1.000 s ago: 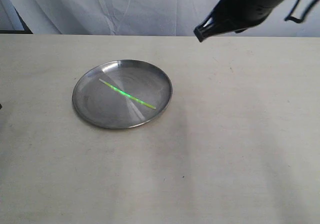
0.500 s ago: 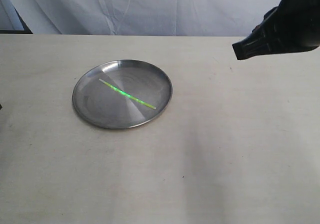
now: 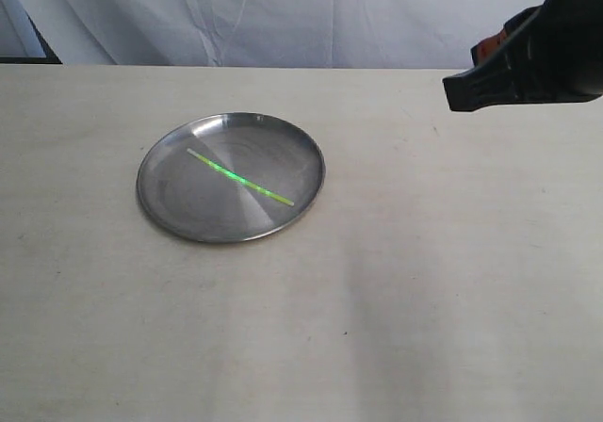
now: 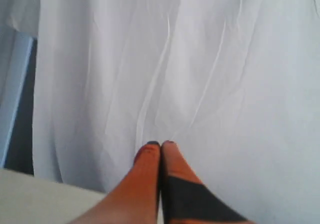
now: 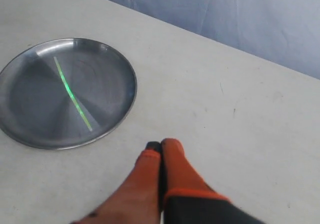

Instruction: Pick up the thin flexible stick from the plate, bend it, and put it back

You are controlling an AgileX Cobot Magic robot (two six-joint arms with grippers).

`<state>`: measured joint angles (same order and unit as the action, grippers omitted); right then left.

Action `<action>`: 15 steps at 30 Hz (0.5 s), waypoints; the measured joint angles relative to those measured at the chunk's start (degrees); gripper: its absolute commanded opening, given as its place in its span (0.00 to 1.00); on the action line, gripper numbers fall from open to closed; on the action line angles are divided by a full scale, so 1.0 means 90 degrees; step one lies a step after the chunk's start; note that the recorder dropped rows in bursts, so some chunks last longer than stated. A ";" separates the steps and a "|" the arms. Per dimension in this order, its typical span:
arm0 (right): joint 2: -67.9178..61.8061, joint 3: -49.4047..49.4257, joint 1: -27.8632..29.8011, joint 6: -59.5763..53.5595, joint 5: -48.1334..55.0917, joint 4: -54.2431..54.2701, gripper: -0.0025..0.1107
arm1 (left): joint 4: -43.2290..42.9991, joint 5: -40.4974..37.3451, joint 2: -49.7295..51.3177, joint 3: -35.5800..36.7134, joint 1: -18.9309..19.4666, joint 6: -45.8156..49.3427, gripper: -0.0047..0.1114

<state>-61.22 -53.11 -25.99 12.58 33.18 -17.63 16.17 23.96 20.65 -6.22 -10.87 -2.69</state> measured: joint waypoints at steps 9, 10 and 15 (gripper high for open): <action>0.0009 0.0632 0.0000 0.0208 -0.0877 0.0014 0.01 | -0.0012 0.0000 -0.1905 0.0000 0.0630 0.0000 0.04; 0.0009 0.0803 0.0000 0.0256 -0.1128 0.0027 0.01 | -0.0024 0.0000 -0.2078 0.0000 0.0630 0.0000 0.04; 0.0233 0.1660 0.0000 0.0377 -0.2667 0.0039 0.01 | -0.0059 0.0393 -0.2259 0.0250 0.0630 0.0000 0.04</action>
<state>-59.13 -38.17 -25.99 15.97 9.18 -17.27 15.64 27.49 0.31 -3.97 -5.20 -2.69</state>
